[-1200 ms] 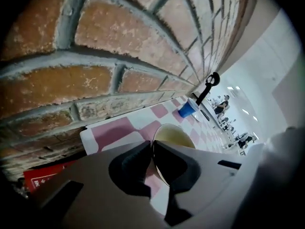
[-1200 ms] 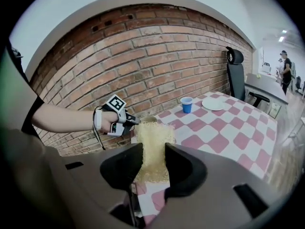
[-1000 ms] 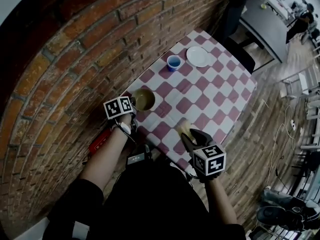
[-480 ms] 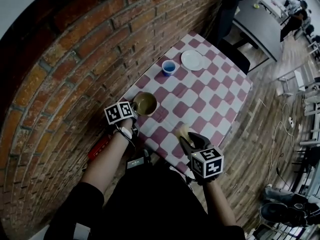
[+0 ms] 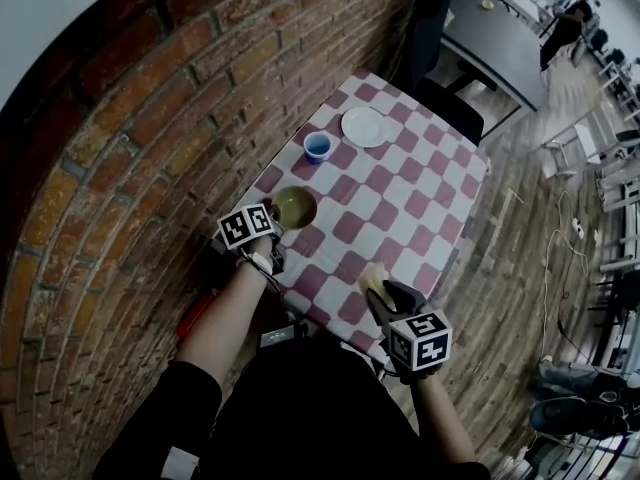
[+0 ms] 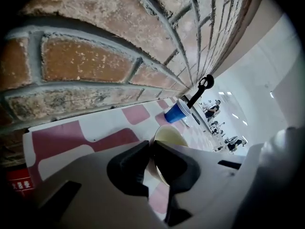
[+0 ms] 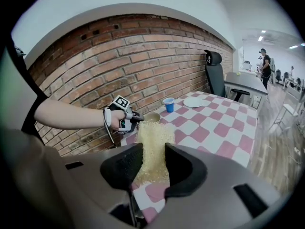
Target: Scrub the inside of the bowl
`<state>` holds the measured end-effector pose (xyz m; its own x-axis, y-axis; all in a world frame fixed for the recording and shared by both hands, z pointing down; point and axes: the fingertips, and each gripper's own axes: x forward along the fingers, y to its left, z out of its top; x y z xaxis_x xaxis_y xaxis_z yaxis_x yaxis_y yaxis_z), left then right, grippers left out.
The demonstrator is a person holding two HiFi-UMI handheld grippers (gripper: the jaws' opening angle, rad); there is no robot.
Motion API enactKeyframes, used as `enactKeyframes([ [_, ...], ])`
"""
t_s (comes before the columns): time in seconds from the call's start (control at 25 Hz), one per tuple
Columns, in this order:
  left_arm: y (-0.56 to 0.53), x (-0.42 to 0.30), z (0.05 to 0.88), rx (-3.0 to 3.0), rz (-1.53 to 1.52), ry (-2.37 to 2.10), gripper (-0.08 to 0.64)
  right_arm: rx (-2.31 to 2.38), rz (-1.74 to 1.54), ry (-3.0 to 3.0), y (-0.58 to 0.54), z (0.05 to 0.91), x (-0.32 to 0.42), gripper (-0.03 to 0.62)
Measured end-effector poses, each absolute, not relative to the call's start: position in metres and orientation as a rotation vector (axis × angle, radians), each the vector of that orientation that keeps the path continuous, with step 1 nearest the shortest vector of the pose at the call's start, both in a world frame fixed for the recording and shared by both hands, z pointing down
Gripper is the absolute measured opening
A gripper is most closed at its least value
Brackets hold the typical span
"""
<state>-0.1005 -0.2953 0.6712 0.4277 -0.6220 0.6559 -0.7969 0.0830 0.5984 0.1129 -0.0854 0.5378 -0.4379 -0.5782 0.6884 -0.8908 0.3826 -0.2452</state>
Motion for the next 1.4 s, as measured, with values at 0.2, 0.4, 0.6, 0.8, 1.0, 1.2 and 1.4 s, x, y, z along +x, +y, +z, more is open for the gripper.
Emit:
enactKeyframes([
  [0.2, -0.295, -0.095, 0.668, 1.673, 0.145, -1.219, 0.051, 1.305, 0.841, -2.163, -0.089, 0.534, 0.118, 0.155],
  [0.4, -0.284, -0.108, 0.671, 1.646, 0.115, -1.223, 0.130, 1.303, 0.812, -2.215, -0.097, 0.525, 0.111, 0.155],
  [0.6, -0.263, -0.134, 0.643, 1.674, 0.021, -1.273, 0.138, 1.318, 0.936, -2.420, -0.110, 0.500, 0.101, 0.155],
  [0.8, -0.205, -0.088, 0.543, 1.969, -0.039, -0.935, 0.137, 1.376, 1.141, -2.658, -0.129, 0.456, 0.102, 0.155],
  [1.0, -0.149, -0.050, 0.456, 2.253, -0.007, -0.798, 0.137, 1.362, 1.102, -2.797, -0.137, 0.417, 0.098, 0.155],
  [1.2, -0.116, -0.012, 0.422, 2.493, 0.137, -0.800, 0.137, 1.371, 0.919, -2.875, -0.132, 0.388, 0.095, 0.155],
  [1.4, -0.099, 0.009, 0.390, 2.584, 0.137, -0.765, 0.137, 1.436, 0.640, -2.883, -0.118, 0.363, 0.095, 0.155],
])
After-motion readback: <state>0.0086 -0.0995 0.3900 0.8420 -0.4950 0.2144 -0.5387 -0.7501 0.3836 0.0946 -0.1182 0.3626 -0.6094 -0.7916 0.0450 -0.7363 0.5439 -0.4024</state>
